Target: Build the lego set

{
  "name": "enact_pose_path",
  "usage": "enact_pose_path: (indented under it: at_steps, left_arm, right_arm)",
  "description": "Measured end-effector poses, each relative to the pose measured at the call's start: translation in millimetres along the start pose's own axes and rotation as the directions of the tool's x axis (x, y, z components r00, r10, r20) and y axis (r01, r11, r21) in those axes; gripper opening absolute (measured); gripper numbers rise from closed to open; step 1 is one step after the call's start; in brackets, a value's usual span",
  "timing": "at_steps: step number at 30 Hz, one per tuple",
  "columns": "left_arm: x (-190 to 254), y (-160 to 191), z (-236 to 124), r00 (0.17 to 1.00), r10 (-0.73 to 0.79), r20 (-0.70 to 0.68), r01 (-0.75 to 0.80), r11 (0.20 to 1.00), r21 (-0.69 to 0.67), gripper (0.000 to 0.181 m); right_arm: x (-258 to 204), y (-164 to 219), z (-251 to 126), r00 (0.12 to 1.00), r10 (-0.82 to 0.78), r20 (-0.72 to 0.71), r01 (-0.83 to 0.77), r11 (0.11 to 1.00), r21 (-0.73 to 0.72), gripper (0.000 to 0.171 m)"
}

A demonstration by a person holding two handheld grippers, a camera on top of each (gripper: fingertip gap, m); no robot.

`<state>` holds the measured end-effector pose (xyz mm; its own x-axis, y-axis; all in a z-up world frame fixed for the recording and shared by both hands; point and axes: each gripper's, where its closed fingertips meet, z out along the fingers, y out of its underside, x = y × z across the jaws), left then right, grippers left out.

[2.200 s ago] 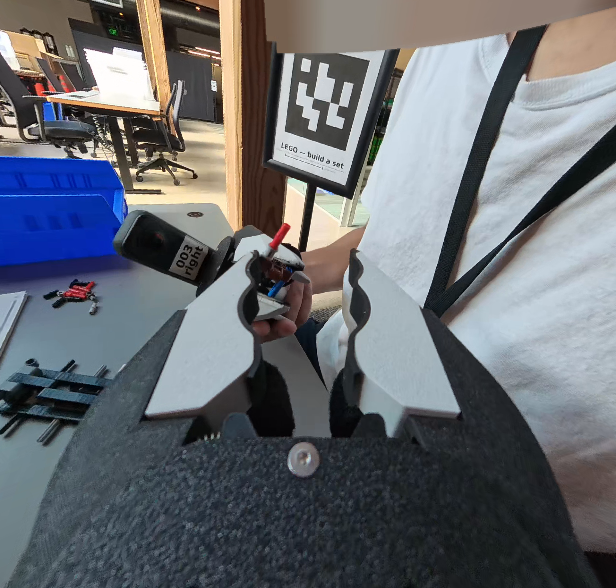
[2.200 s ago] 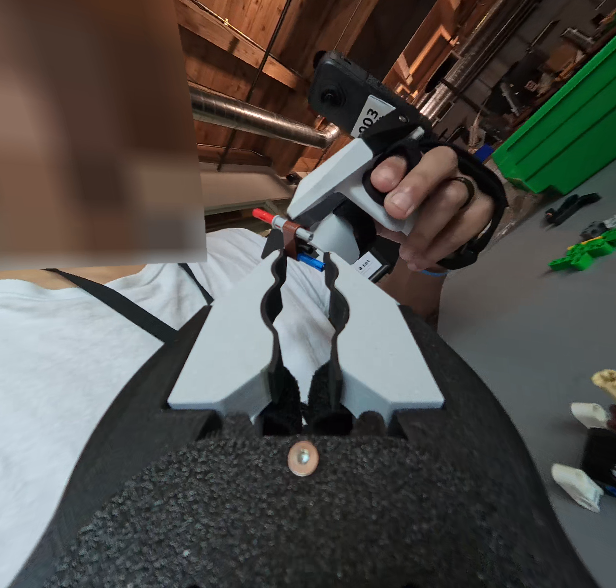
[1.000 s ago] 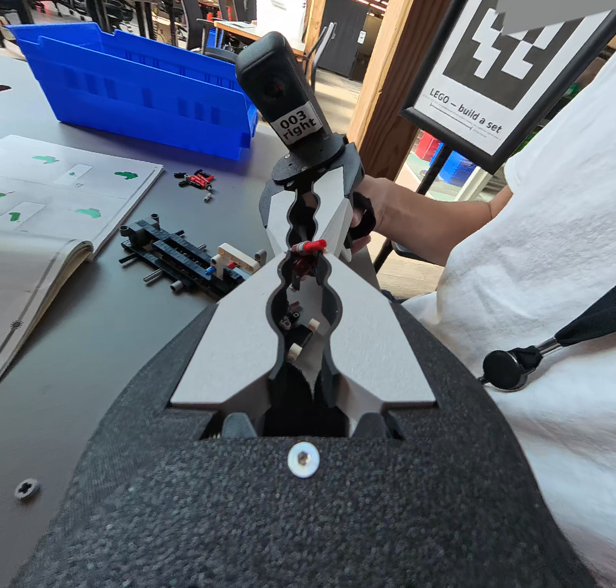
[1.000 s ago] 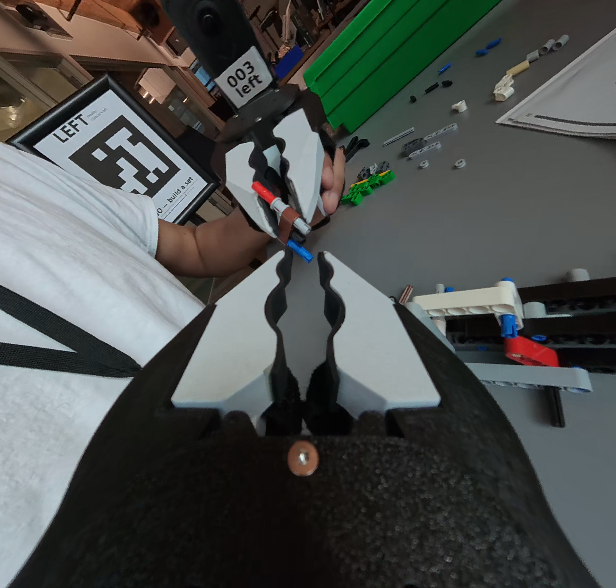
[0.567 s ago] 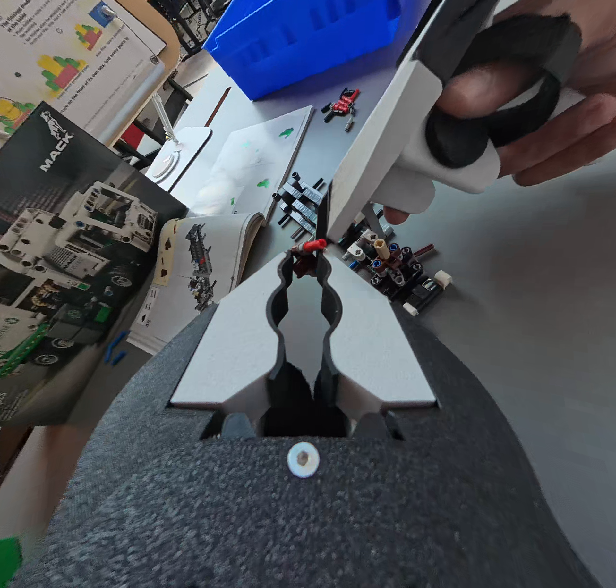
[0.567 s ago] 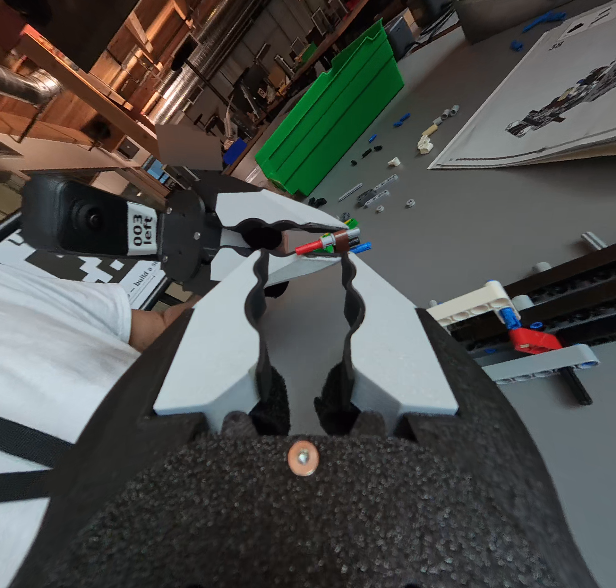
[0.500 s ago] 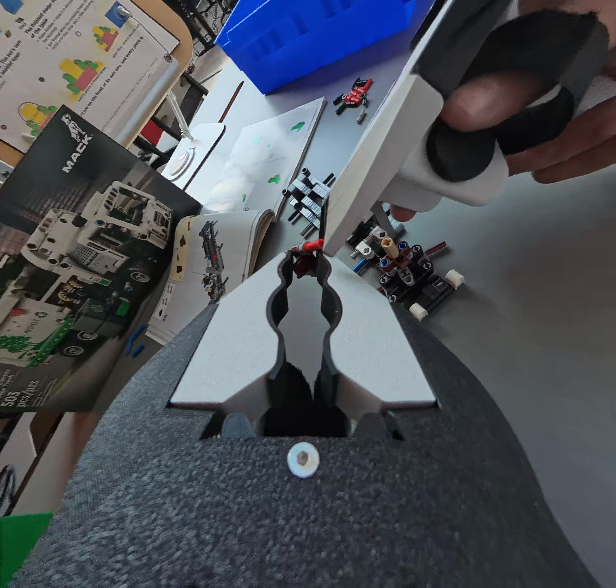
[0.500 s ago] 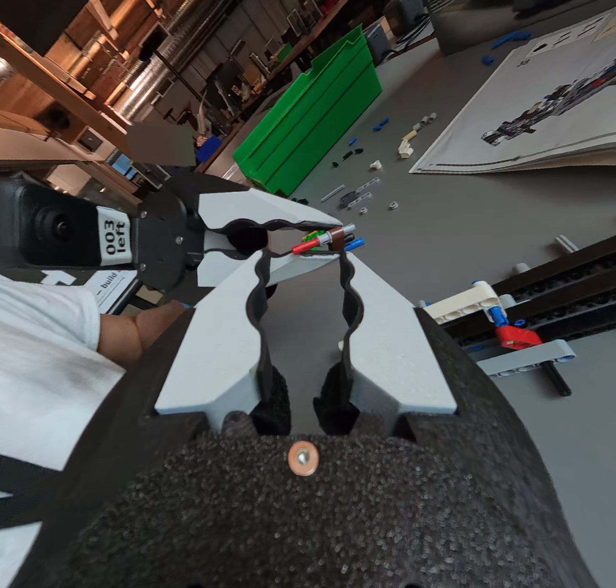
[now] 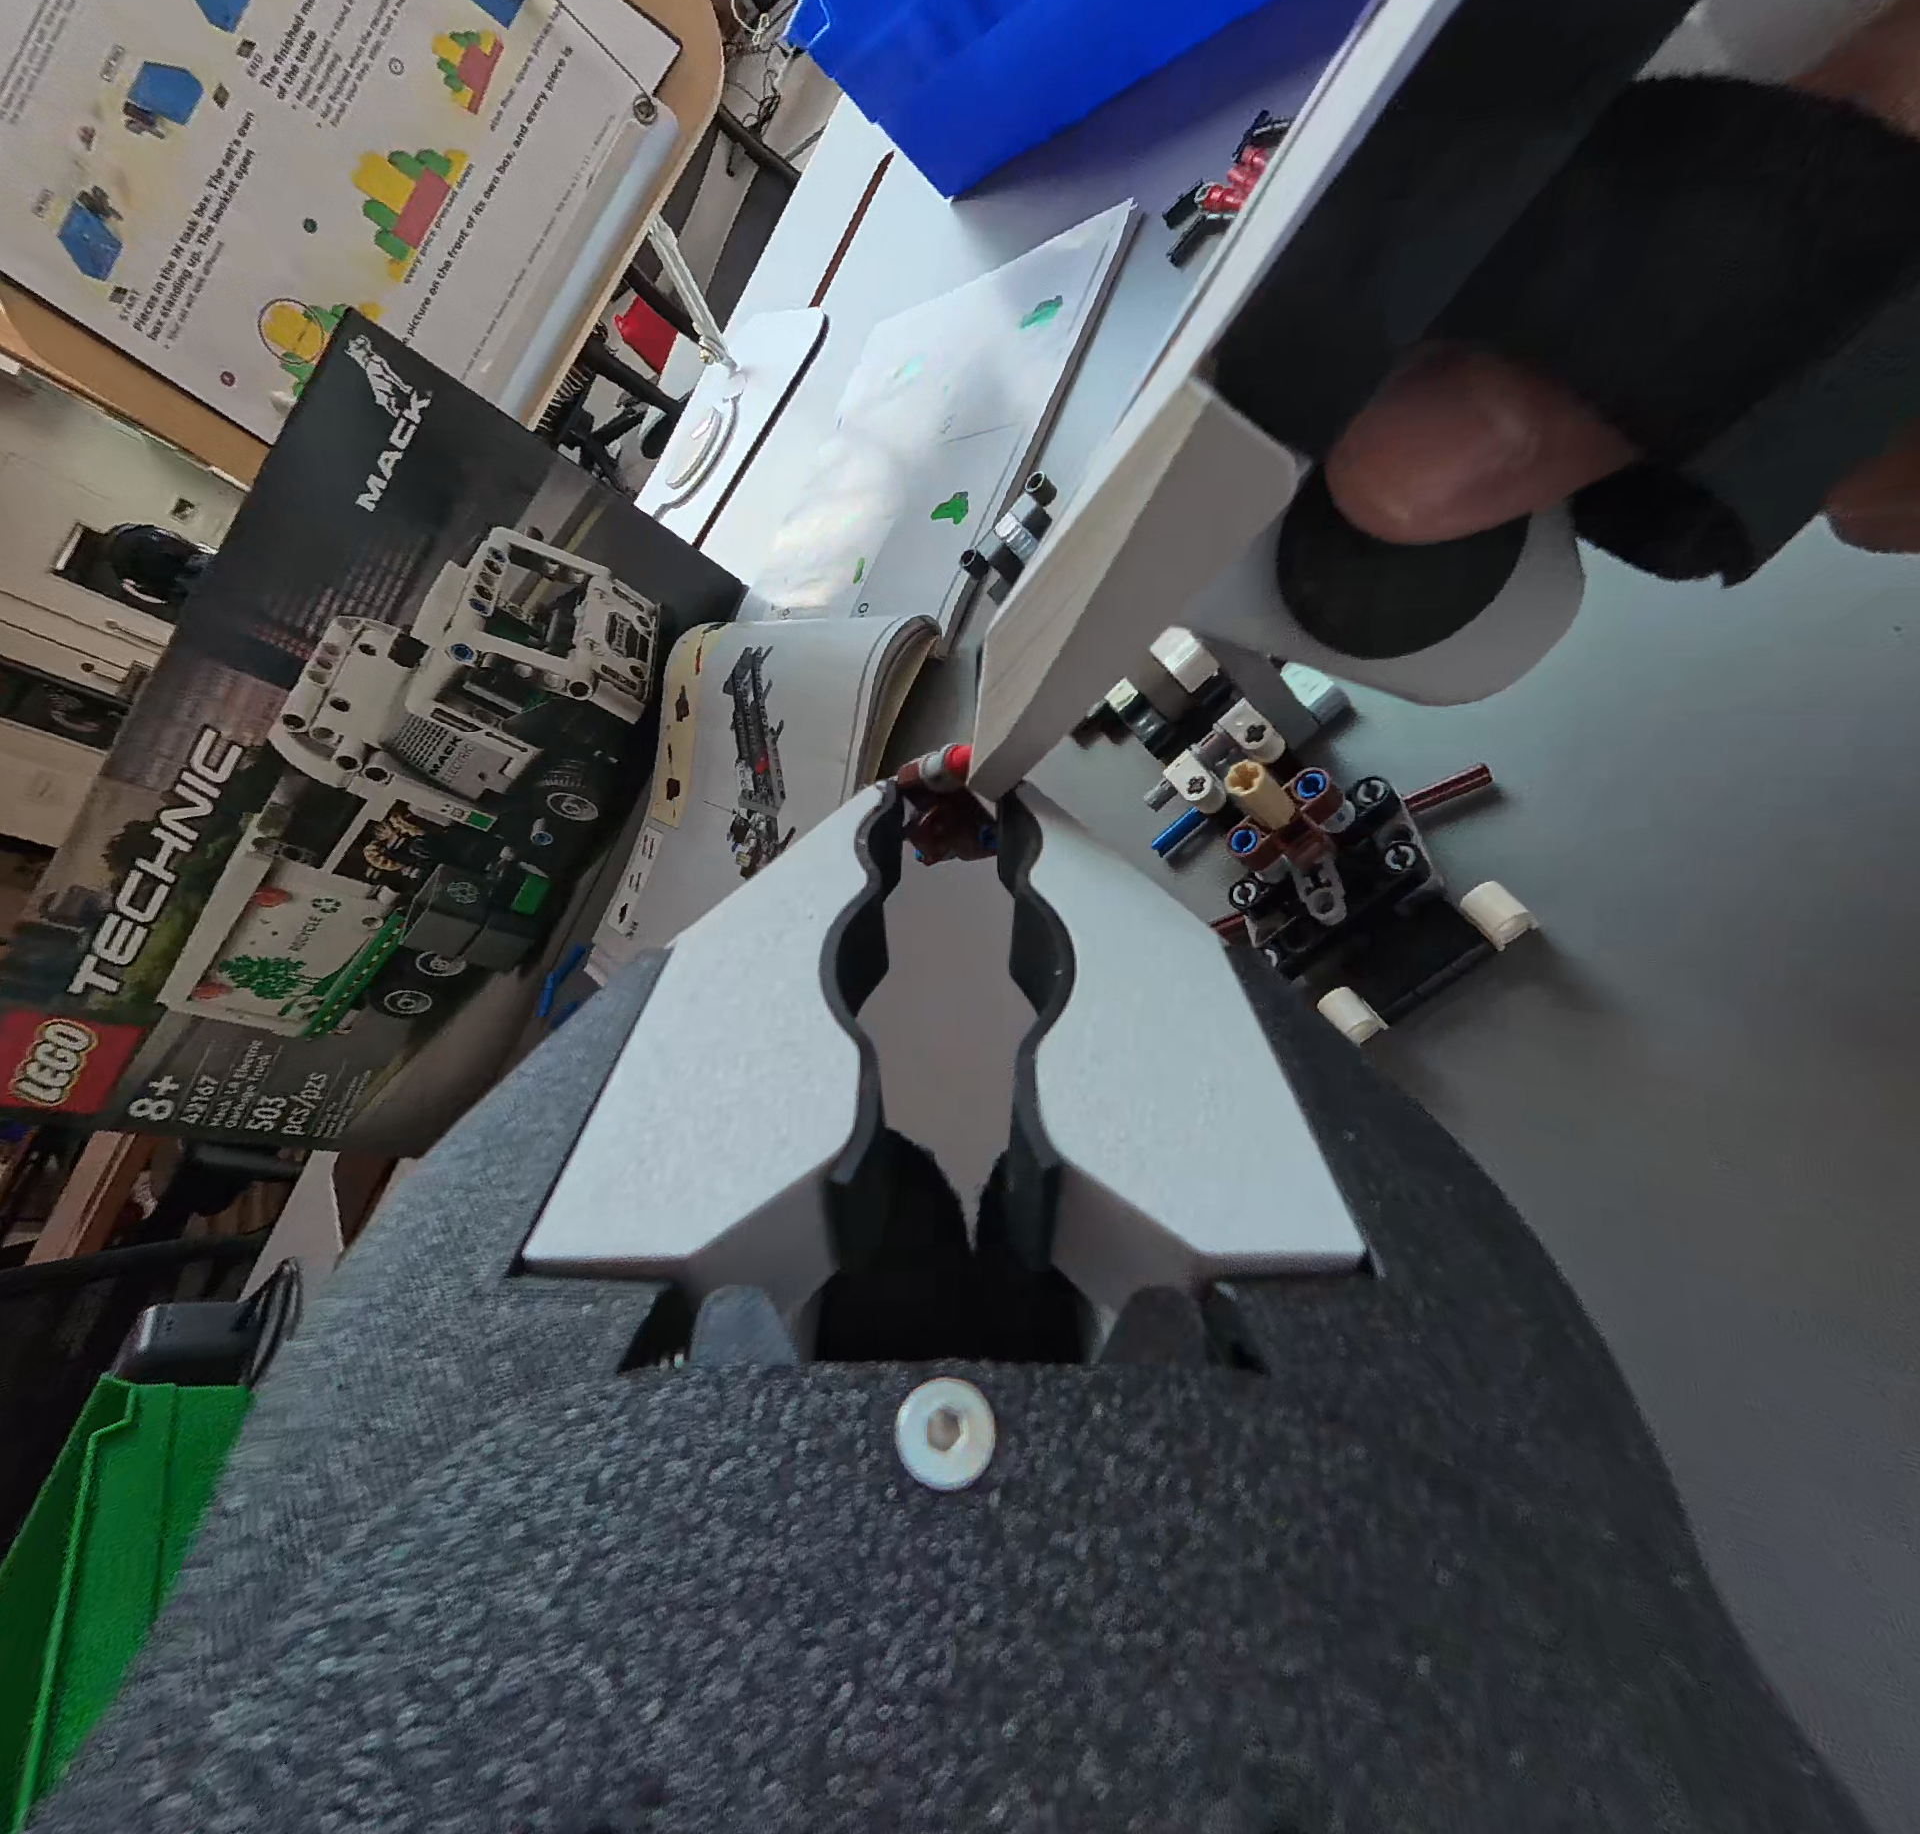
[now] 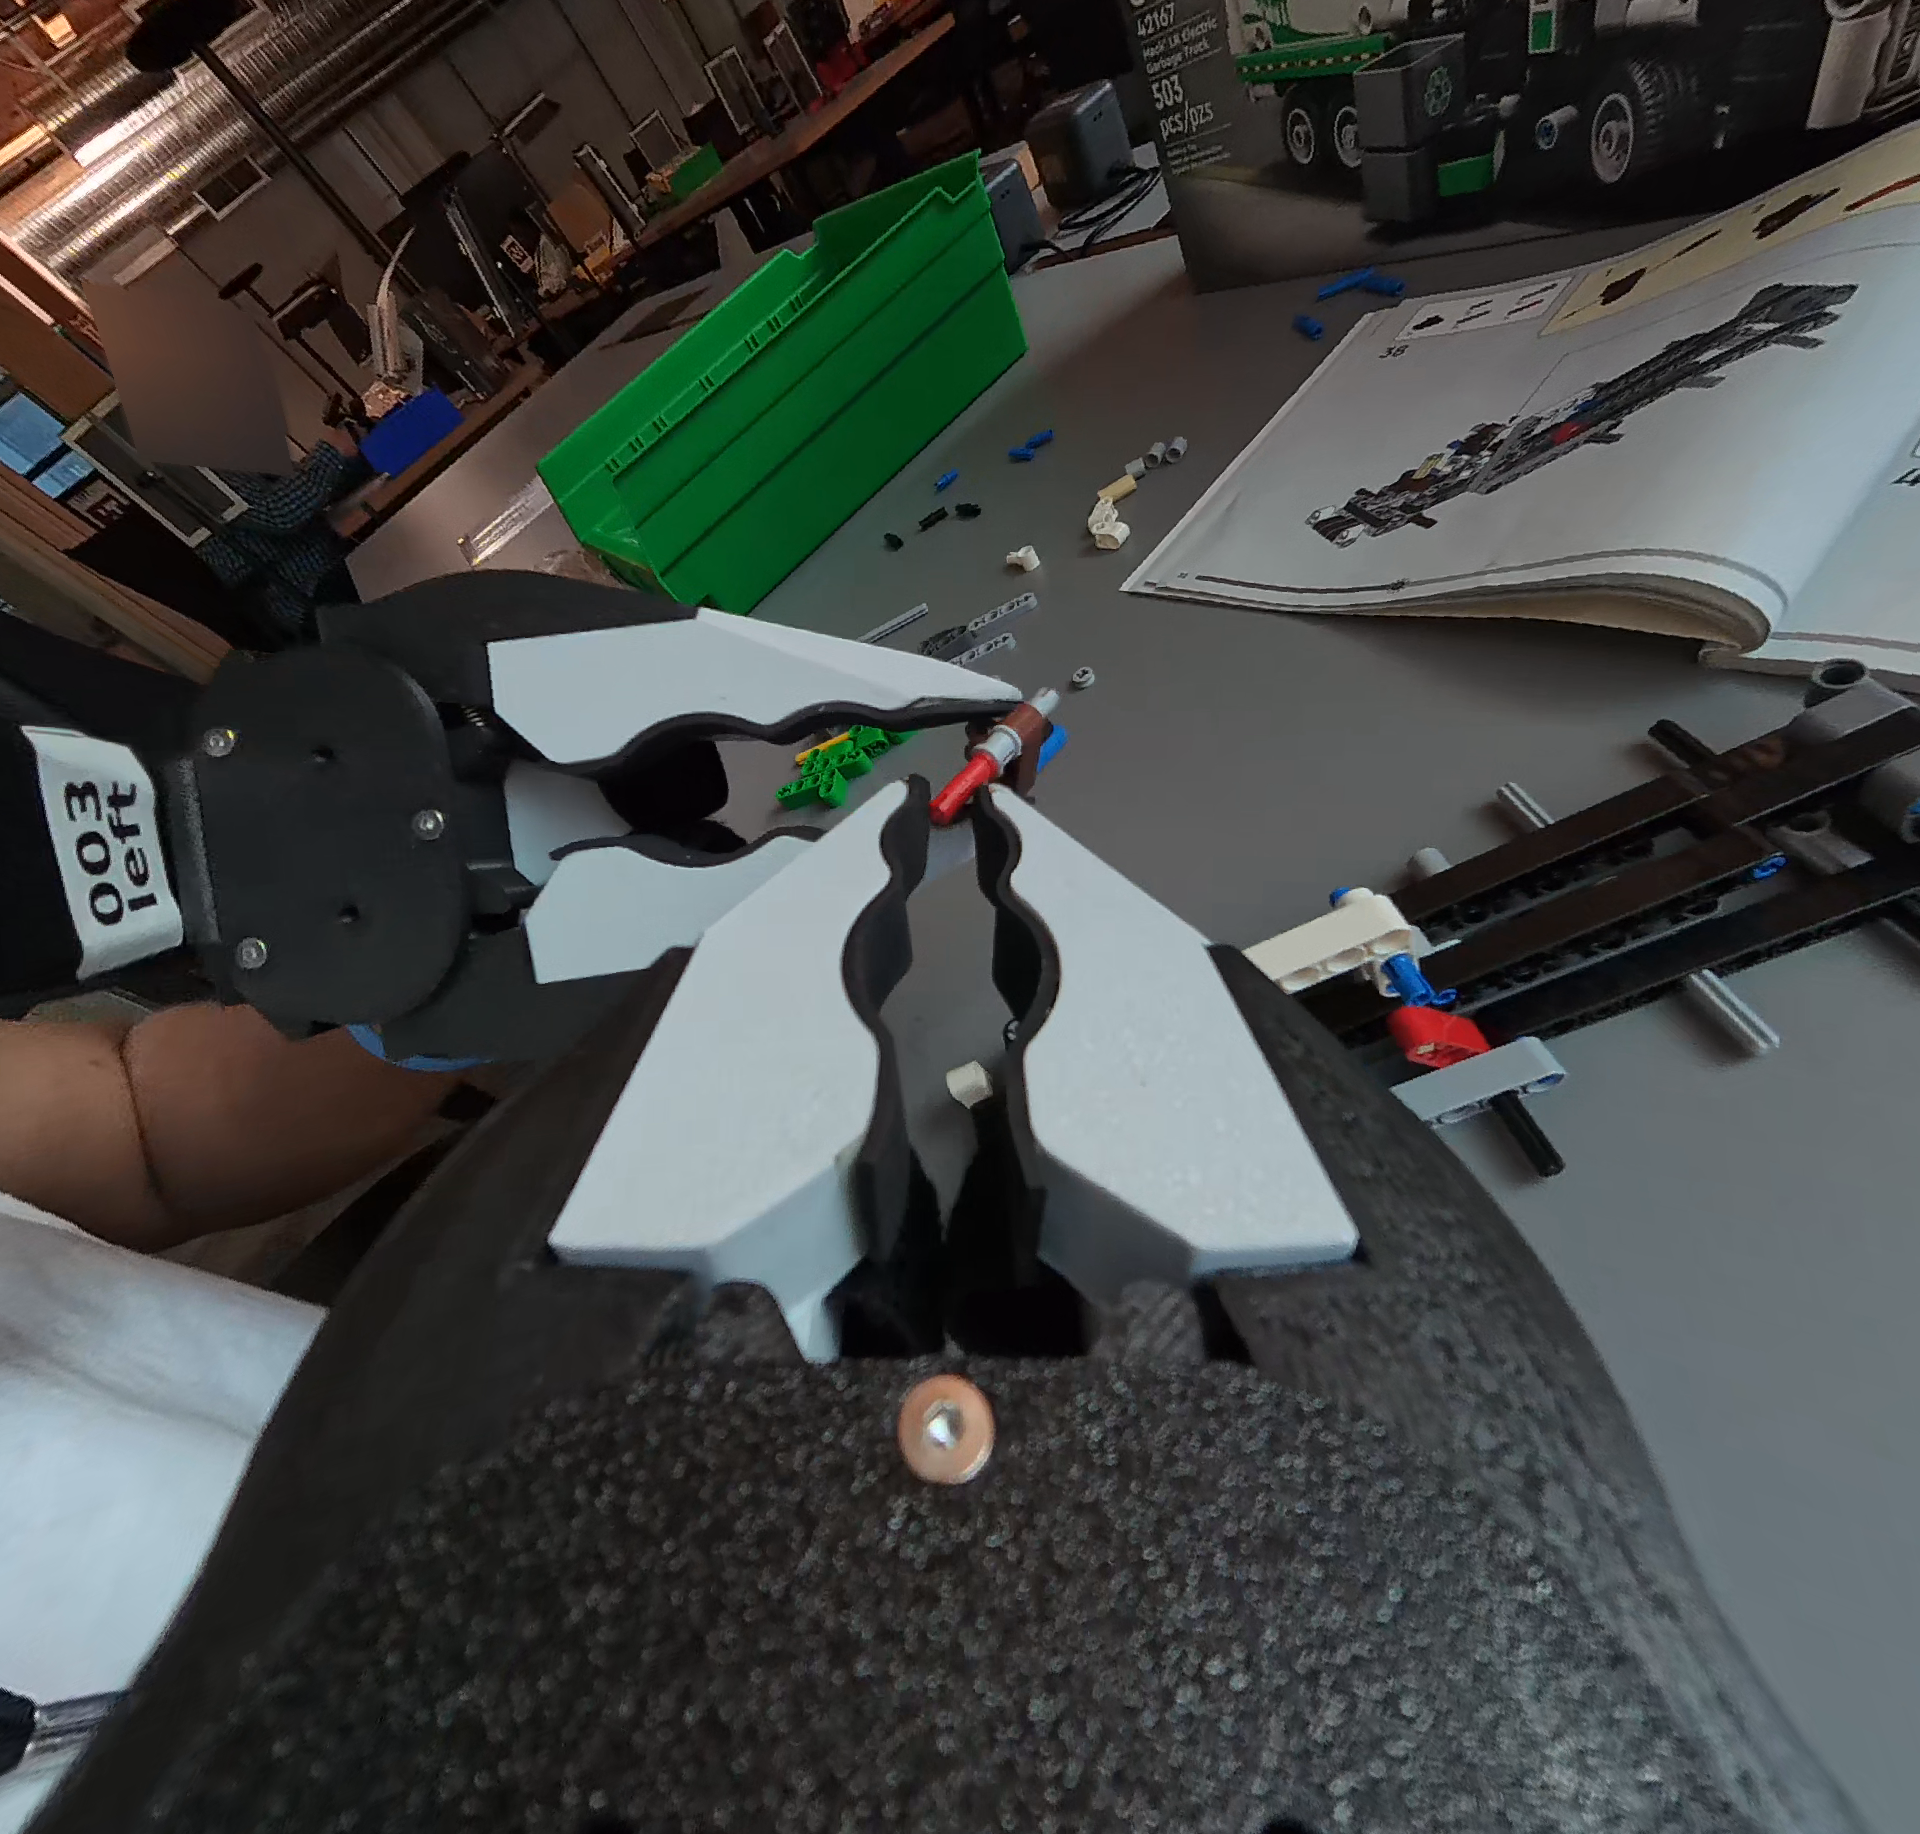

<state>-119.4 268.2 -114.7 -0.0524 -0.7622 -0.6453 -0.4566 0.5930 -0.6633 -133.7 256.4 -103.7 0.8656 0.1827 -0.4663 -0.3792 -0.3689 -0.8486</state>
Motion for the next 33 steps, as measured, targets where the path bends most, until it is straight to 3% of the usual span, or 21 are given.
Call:
enact_pose_path:
  at_steps: [7,13,18,25,29,33]
  left_arm:
    - [4,-1,-14,0.969,-0.144,-0.198,0.159,0.985,0.064,0.022]
    - [6,-10,-15,0.803,-0.434,-0.408,0.488,0.873,0.031,0.025]
    - [4,-5,-9,0.817,-0.457,-0.351,0.498,0.867,0.032,0.007]
    - [2,-2,-7,0.847,-0.451,-0.282,0.476,0.879,0.025,0.005]
    - [3,16,2,0.886,-0.421,-0.195,0.421,0.906,-0.04,0.005]
    - [11,25,11,0.874,-0.448,-0.189,0.443,0.894,-0.066,0.005]
  right_arm:
    - [20,-3,-15,1.0,-0.029,0.011,0.029,1.0,0.002,0.003]
    - [15,-5,-15,0.993,-0.107,0.048,0.107,0.994,0.002,0.003]
    - [10,-5,-10,0.992,-0.071,0.103,0.07,0.997,0.012,0.003]
    - [12,-5,-8,0.991,-0.012,0.136,0.011,1.0,0.012,0.004]
    - [27,-10,-24,0.993,-0.094,0.078,0.091,0.995,0.042,0.017]
    - [52,-4,-46,0.975,-0.216,-0.043,0.216,0.976,0.003,0.026]
